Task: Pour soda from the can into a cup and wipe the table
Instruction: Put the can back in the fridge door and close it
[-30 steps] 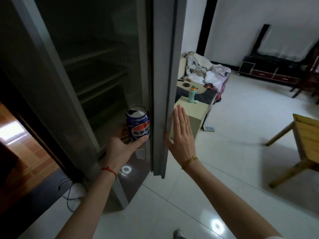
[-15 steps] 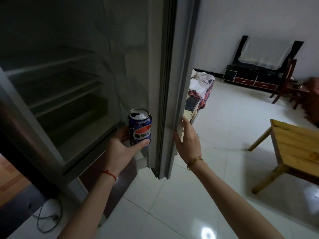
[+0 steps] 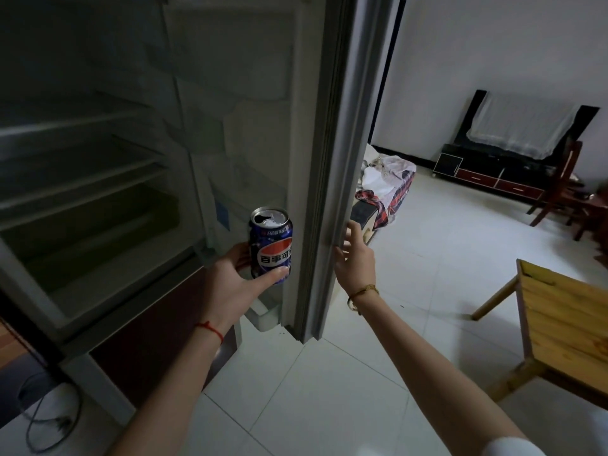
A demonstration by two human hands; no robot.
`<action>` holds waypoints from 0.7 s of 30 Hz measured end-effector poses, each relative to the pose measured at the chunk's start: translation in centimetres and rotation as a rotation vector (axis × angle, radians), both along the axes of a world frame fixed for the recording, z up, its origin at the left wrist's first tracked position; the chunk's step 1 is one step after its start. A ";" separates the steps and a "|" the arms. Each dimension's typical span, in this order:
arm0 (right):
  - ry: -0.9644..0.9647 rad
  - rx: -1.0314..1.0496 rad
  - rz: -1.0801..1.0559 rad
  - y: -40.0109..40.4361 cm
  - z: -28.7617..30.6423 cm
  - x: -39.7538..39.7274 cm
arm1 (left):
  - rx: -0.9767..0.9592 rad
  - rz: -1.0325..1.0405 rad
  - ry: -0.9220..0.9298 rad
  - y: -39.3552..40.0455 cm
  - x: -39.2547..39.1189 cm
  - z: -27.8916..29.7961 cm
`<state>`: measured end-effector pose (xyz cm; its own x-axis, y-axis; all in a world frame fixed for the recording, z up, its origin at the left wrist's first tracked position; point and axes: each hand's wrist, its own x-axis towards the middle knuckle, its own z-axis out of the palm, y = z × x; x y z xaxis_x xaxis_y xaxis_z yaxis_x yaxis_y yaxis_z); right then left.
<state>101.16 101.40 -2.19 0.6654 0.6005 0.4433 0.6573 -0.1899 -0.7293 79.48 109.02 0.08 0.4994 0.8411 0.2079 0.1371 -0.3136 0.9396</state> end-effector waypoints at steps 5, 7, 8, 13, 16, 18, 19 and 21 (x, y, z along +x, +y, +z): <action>0.065 -0.023 -0.032 0.9 0.4 5.4 | 0.032 0.009 -0.001 0.2 3.8 1.5; 0.065 -0.037 -0.043 1.4 0.3 7.5 | 0.054 0.020 -0.005 0.5 5.3 2.1; 0.066 -0.044 -0.042 1.7 0.2 8.6 | 0.062 0.020 -0.005 0.6 6.0 2.4; 0.109 -0.056 -0.008 2.9 0.3 13.4 | 0.102 -0.017 -0.007 1.5 9.6 3.6; 0.114 -0.072 0.001 3.5 0.8 15.6 | 0.139 -0.028 -0.019 2.3 11.9 4.5; 0.122 -0.077 0.010 4.2 1.1 17.1 | 0.159 -0.026 -0.025 3.0 13.4 5.0; 0.125 -0.078 0.010 4.6 1.0 17.9 | 0.171 -0.024 -0.031 3.4 14.1 5.2; 0.131 -0.080 0.008 5.6 0.8 19.4 | 0.188 -0.024 -0.041 4.3 15.6 5.6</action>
<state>120.60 106.98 -1.42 0.7096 0.6361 0.3032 0.5590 -0.2461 -0.7918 95.05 113.31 5.71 0.5062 0.7735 0.3814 0.0901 -0.4872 0.8686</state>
